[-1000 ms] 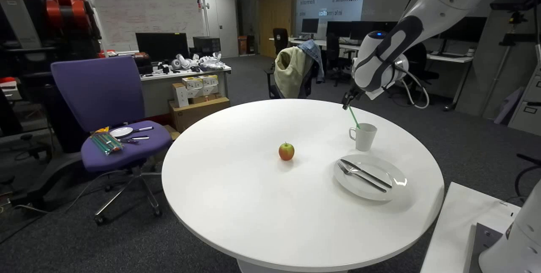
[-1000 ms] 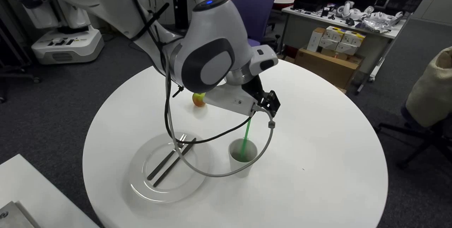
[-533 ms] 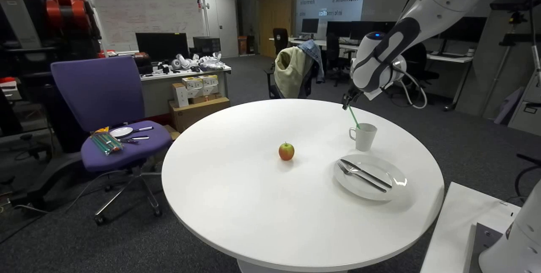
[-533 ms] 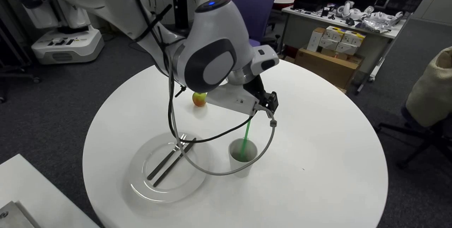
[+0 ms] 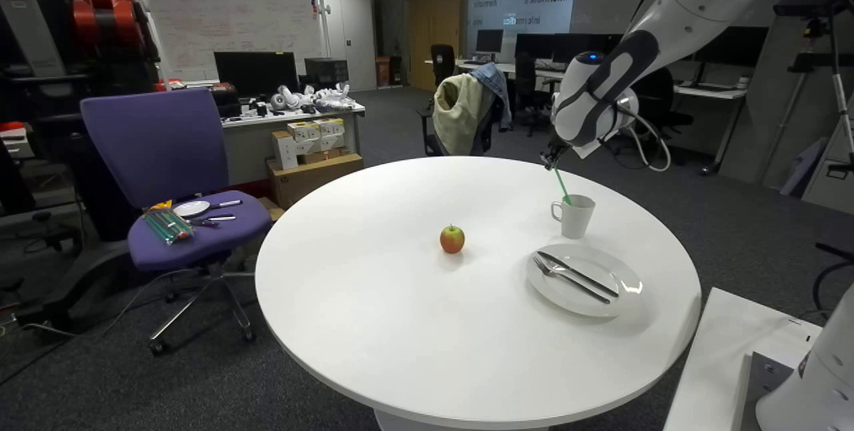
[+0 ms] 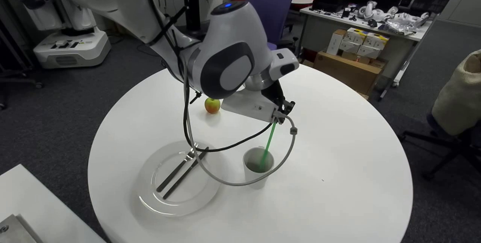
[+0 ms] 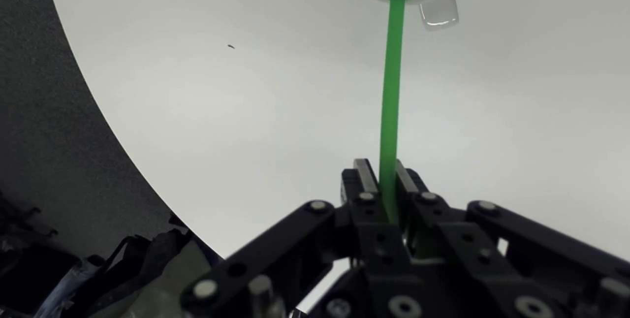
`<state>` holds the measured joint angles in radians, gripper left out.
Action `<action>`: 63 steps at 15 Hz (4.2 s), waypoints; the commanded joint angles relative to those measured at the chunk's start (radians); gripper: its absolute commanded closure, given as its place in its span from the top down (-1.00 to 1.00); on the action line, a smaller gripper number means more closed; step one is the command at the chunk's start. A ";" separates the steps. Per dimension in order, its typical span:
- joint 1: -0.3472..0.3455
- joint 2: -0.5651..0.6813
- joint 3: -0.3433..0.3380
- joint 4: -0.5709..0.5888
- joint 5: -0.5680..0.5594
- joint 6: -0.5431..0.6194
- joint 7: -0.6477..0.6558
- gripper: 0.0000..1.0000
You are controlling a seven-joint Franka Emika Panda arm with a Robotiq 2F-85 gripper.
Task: Remove the green straw from the mug and put it on the table
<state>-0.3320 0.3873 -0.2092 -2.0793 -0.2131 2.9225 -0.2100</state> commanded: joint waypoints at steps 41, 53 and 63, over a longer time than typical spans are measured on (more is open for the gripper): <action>0.032 0.019 0.034 0.397 0.356 -0.496 0.271 -0.99; -0.019 0.240 0.082 0.579 0.661 -0.941 0.372 -0.99; 0.045 0.395 0.008 0.693 0.669 -0.947 0.928 -0.99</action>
<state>-0.3110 0.7625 -0.1693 -1.4322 0.4506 1.9767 0.5680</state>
